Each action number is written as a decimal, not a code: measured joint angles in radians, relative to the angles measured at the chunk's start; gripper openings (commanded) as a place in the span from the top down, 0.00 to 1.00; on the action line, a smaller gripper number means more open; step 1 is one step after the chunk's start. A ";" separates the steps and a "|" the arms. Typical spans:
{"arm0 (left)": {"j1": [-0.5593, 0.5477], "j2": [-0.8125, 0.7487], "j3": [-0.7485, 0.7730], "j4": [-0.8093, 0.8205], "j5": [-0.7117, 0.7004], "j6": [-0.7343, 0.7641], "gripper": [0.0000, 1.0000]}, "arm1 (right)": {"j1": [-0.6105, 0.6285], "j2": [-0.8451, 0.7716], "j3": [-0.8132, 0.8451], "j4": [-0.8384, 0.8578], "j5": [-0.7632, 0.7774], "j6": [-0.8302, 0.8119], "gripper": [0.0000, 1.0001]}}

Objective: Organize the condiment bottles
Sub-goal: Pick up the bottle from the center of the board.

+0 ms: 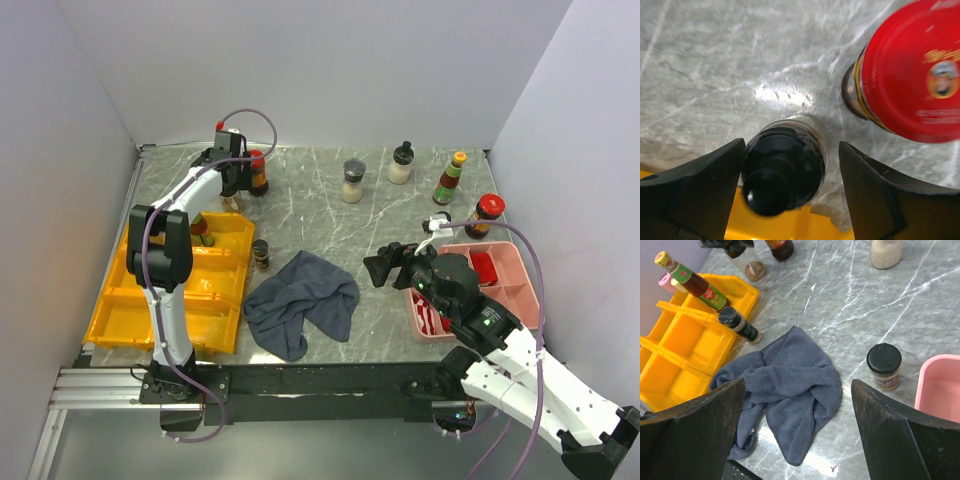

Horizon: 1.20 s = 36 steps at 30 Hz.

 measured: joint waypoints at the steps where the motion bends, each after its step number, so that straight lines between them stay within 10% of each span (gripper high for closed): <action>1: 0.000 0.010 0.000 -0.003 0.000 0.000 0.21 | 0.000 0.000 0.000 0.000 0.000 0.000 0.06; 5: 0.002 0.030 0.000 -0.015 -0.001 0.000 0.30 | 0.000 0.000 0.000 0.001 0.000 -0.002 0.06; 13: 0.003 0.029 -0.007 0.004 -0.017 -0.010 0.98 | 0.000 0.000 0.000 0.001 0.000 -0.003 0.06; 36: 0.003 -0.192 0.055 -0.095 -0.270 -0.215 0.99 | 0.000 -0.003 0.000 0.001 -0.001 -0.003 0.06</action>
